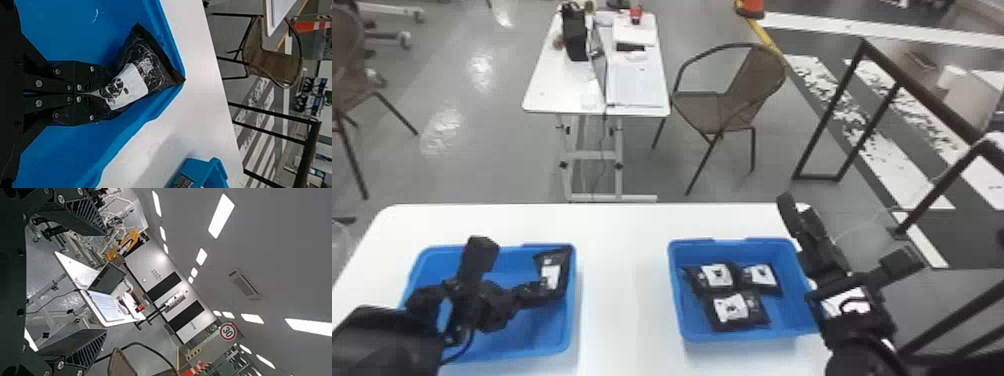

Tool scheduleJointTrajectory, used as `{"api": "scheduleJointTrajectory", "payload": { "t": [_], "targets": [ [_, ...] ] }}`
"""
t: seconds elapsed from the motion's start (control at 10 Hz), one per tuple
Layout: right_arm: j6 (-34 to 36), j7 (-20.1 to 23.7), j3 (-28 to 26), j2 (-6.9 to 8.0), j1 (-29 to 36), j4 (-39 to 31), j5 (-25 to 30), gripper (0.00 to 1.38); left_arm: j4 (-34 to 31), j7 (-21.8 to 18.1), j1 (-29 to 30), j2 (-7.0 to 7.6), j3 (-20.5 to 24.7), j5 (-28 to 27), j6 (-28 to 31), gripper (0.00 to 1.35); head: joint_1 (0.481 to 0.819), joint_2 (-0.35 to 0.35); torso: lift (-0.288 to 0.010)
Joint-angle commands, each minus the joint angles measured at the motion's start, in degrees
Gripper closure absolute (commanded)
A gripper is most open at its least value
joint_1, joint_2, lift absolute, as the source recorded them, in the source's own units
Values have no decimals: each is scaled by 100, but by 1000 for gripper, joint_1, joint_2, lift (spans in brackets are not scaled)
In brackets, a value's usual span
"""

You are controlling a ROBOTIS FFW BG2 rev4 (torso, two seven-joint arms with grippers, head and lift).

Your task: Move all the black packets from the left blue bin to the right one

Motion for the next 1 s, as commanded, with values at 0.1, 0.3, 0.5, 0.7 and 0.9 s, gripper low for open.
{"api": "scheduleJointTrajectory", "payload": {
  "t": [0.1,0.3,0.5,0.7,0.9],
  "targets": [
    [34,0,119,-9,82,-153,6,148,-2405,-395,1064,2,25,334,336,1214,695,-180,0],
    [113,27,172,-9,232,-338,15,148,-3741,-694,1565,2,33,474,495,1214,695,-168,0],
    [350,158,418,-26,144,-320,138,148,-3723,-870,1354,-16,-248,509,187,1214,695,-168,0],
    [430,413,813,-88,-172,-57,244,148,-3240,-984,791,-24,-679,544,-173,1214,695,-161,0],
    [482,440,1183,-79,-401,102,314,145,-2273,-1177,27,-77,-1153,624,-569,1213,695,-155,0]
  ]
}}
